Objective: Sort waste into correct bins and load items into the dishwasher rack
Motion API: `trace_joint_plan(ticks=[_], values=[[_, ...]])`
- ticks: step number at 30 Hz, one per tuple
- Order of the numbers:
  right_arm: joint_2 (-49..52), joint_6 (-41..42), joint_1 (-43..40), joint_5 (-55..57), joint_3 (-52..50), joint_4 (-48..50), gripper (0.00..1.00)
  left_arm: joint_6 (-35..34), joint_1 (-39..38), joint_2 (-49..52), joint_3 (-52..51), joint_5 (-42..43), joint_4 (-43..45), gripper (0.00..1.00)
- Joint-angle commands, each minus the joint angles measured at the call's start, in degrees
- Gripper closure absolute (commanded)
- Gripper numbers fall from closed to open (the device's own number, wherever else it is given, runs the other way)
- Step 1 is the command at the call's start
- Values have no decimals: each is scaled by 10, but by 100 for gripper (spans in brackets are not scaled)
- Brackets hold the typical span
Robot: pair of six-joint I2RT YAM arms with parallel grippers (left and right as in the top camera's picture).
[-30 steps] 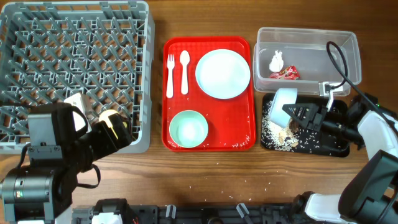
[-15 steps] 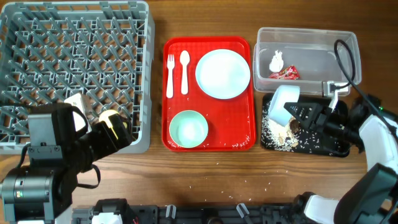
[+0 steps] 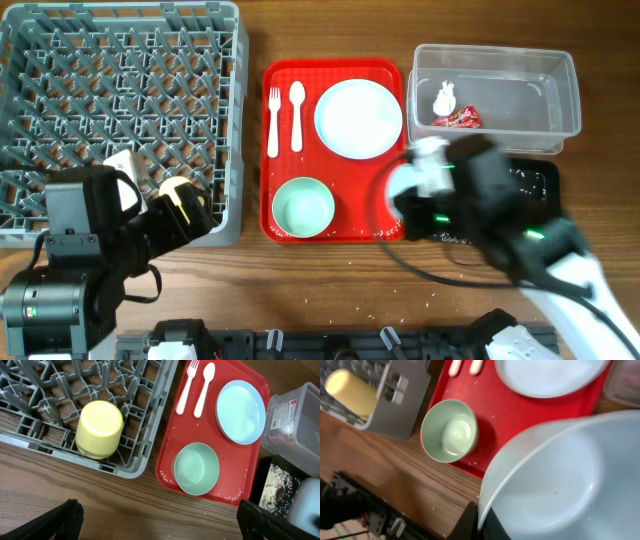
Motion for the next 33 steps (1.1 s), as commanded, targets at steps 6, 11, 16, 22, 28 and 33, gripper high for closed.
trace_joint_plan(ticks=[6,11,16,22,28,33], values=[[336,170,140,180,-17,148,94,7,-2,0,5,7,1,0],[302,134,140,174,3,155,35,7,-2,0,5,7,2,0],[172,78,140,80,48,155,39,7,-2,0,5,7,1,0],[210,45,140,75,271,-54,43,7,-2,0,5,7,2,0],[198,108,139,115,273,0,28,7,-2,0,5,7,1,0],[126,110,139,107,273,18,0,7,-2,0,5,7,1,0]])
